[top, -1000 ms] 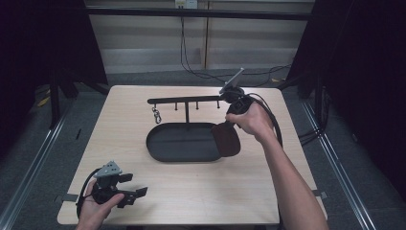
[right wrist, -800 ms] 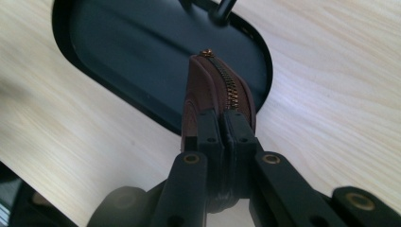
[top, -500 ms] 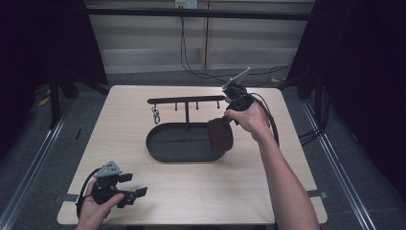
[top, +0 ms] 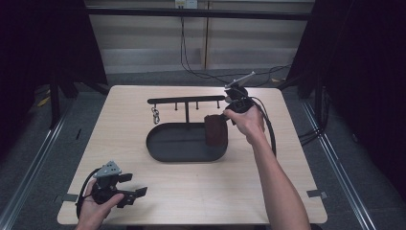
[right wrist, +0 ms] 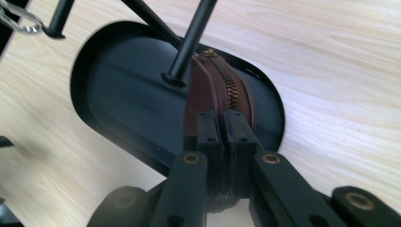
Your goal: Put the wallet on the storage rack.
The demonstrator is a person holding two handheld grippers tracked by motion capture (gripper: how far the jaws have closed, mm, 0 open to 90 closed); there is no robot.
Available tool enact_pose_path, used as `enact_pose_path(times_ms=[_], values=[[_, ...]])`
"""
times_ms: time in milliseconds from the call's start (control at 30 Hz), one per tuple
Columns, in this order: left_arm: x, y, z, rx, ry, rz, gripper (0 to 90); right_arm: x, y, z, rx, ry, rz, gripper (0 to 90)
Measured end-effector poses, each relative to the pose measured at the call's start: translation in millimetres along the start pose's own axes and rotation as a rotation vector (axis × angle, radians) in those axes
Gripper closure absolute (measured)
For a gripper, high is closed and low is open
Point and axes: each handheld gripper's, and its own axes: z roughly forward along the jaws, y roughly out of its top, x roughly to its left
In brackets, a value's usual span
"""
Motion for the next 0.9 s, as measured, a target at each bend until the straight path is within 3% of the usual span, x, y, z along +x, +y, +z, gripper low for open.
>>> enact_pose_path(times_ms=[267, 467, 533, 767, 900], values=[[0.2, -0.2, -1.0, -0.004, 0.001, 0.000, 17.5, -6.5, -6.0, 17.6, -0.037, 0.038, 0.008, 86.7], [1.2, -0.3, -0.4, -0.001, 0.002, 0.000, 17.5, -21.1, -14.2, 33.8, -0.059, 0.093, 0.069, 86.6], [0.9, -0.5, 0.1, 0.002, 0.004, 0.000, 17.5, -27.9, -17.9, 36.6, -0.089, 0.113, 0.096, 86.5], [1.0, -0.4, 0.4, 0.009, 0.004, 0.004, 17.5, -37.9, -24.6, 41.2, -0.085, 0.097, 0.117, 85.8], [0.9, -0.6, 0.0, 0.002, 0.004, -0.005, 17.5, -37.6, -29.6, 55.4, -0.066, 0.097, 0.112, 85.1]])
